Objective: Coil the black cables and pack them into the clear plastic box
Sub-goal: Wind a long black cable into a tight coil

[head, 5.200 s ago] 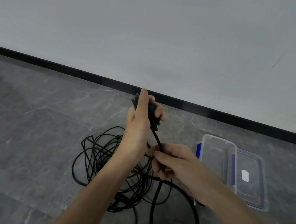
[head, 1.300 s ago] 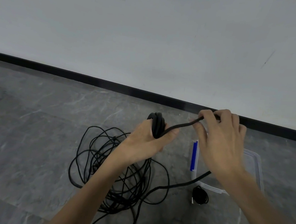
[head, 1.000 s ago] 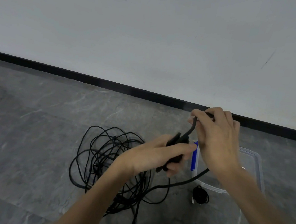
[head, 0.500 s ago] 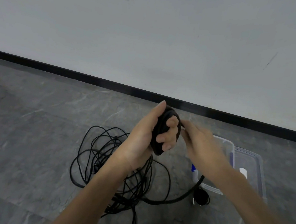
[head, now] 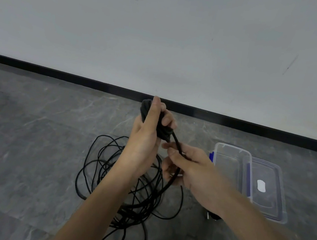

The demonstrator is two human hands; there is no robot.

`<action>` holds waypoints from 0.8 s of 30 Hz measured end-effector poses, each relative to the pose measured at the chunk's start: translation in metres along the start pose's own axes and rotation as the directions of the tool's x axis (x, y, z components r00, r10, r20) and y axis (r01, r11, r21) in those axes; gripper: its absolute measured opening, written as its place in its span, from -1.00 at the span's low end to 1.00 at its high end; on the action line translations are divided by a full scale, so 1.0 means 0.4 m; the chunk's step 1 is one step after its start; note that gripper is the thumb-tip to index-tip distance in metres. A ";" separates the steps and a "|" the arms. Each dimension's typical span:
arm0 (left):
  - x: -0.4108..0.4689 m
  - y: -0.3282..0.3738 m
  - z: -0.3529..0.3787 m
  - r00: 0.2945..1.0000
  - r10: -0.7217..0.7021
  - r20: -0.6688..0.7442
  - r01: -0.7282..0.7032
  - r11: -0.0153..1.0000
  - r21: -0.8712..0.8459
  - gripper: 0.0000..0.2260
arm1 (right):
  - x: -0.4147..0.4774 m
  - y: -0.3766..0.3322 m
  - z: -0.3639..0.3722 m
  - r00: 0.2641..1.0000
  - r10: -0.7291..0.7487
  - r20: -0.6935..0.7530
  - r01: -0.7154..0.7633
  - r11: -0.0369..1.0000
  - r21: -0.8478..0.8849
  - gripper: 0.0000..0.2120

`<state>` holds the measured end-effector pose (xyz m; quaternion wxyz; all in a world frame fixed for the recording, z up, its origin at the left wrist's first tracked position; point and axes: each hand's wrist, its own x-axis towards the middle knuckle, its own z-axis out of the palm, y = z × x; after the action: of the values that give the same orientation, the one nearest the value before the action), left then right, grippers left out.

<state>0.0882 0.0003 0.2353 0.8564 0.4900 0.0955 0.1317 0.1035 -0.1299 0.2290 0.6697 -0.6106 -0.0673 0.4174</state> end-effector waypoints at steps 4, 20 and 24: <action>0.008 0.007 -0.009 0.996 0.019 -0.088 -0.026 0.997 -0.079 -0.72 | -0.005 0.023 0.015 1.000 -0.003 0.031 0.006 0.998 -0.070 -0.79; 0.007 -0.019 -0.007 0.985 0.170 -0.036 -0.126 0.840 0.528 -0.62 | -0.013 -0.004 -0.009 0.937 -0.282 0.208 0.308 0.377 -0.873 -0.85; 0.000 -0.034 0.006 0.987 0.151 0.044 -0.145 0.762 0.631 -0.70 | -0.018 -0.014 -0.018 0.954 -0.237 0.184 0.287 0.542 -0.790 -0.89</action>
<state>0.0906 -0.0084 0.2250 0.6287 0.7542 0.0990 0.1615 0.1059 -0.1394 0.2350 0.3706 -0.8188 -0.3585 0.2525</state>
